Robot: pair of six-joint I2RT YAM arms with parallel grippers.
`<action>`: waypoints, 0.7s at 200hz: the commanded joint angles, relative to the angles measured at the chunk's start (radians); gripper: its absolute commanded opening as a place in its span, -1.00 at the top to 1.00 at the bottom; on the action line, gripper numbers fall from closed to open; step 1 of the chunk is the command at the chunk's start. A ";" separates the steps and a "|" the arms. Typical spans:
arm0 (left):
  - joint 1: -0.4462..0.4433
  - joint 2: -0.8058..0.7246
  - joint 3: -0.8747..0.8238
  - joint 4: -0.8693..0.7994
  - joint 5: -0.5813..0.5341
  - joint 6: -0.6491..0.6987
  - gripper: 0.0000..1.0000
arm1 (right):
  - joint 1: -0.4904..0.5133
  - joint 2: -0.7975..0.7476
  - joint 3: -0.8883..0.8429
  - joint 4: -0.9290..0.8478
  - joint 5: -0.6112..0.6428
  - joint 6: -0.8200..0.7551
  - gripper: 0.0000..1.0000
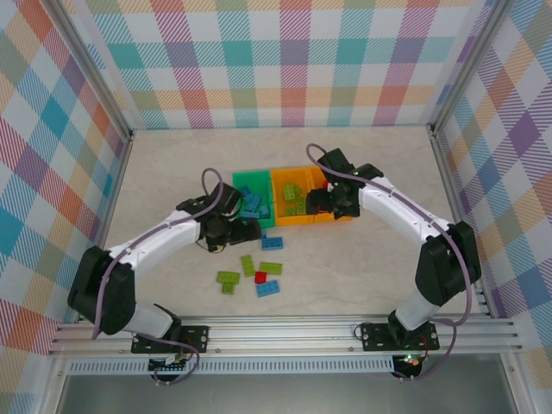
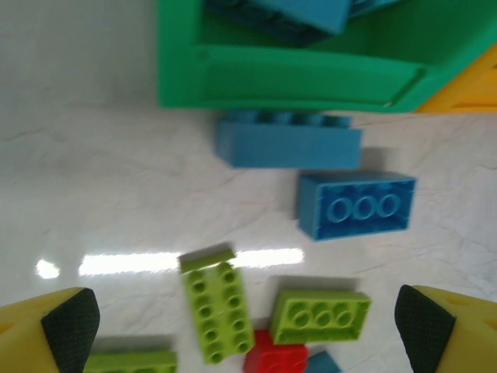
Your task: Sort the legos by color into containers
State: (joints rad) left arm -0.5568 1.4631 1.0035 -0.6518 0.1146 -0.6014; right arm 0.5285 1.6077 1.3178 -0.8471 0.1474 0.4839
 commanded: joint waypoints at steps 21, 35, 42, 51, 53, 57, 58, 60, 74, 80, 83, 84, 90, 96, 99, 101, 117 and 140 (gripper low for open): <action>-0.100 0.169 0.168 -0.068 -0.057 0.009 -1.00 | -0.033 -0.058 -0.016 -0.036 0.064 0.060 -0.90; -0.129 0.239 0.221 -0.088 -0.067 0.008 -1.00 | -0.058 -0.084 -0.034 -0.032 0.072 0.090 -0.94; -0.140 0.270 0.244 -0.096 -0.066 0.008 -0.99 | -0.076 -0.103 -0.049 -0.031 0.080 0.109 -0.98; -0.153 0.304 0.274 -0.108 -0.065 0.005 -0.98 | -0.107 -0.131 -0.068 -0.026 0.077 0.125 -1.00; -0.155 0.312 0.280 -0.109 -0.066 0.006 -0.98 | -0.114 -0.137 -0.072 -0.025 0.076 0.127 -1.00; -0.162 0.325 0.290 -0.113 -0.066 0.004 -0.98 | -0.128 -0.151 -0.082 -0.022 0.068 0.130 -1.00; -0.164 0.328 0.293 -0.113 -0.066 0.003 -0.98 | -0.133 -0.154 -0.085 -0.021 0.066 0.131 -1.00; -0.166 0.334 0.299 -0.116 -0.066 0.002 -0.97 | -0.140 -0.159 -0.089 -0.020 0.062 0.131 -1.00; -0.179 0.370 0.332 -0.130 -0.078 -0.008 -0.96 | -0.187 -0.195 -0.114 -0.018 0.033 0.122 -1.00; -0.181 0.385 0.346 -0.137 -0.084 -0.012 -0.95 | -0.203 -0.207 -0.121 -0.022 0.026 0.112 -1.00; -0.183 0.391 0.352 -0.139 -0.087 -0.016 -0.95 | -0.208 -0.212 -0.124 -0.026 0.024 0.109 -1.00; -0.183 0.394 0.354 -0.140 -0.087 -0.016 -0.95 | -0.210 -0.213 -0.125 -0.027 0.023 0.108 -1.00; -0.184 0.407 0.364 -0.146 -0.089 -0.016 -0.94 | -0.221 -0.222 -0.130 -0.034 0.022 0.101 -1.00; -0.186 0.421 0.375 -0.152 -0.090 -0.017 -0.93 | -0.227 -0.230 -0.136 -0.039 0.021 0.096 -1.00; -0.186 0.427 0.381 -0.156 -0.091 -0.017 -0.92 | -0.230 -0.233 -0.138 -0.040 0.021 0.093 -1.00; -0.187 0.430 0.383 -0.157 -0.092 -0.016 -0.92 | -0.231 -0.236 -0.141 -0.041 0.022 0.093 -0.99; -0.188 0.451 0.398 -0.164 -0.101 -0.017 -0.89 | -0.244 -0.258 -0.161 -0.041 0.020 0.091 -1.00; -0.193 0.482 0.418 -0.178 -0.113 -0.011 -0.82 | -0.263 -0.289 -0.188 -0.039 0.016 0.098 -1.00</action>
State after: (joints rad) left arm -0.7311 1.9144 1.3819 -0.7677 0.0326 -0.6128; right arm 0.2836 1.3594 1.1606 -0.8646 0.1818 0.5724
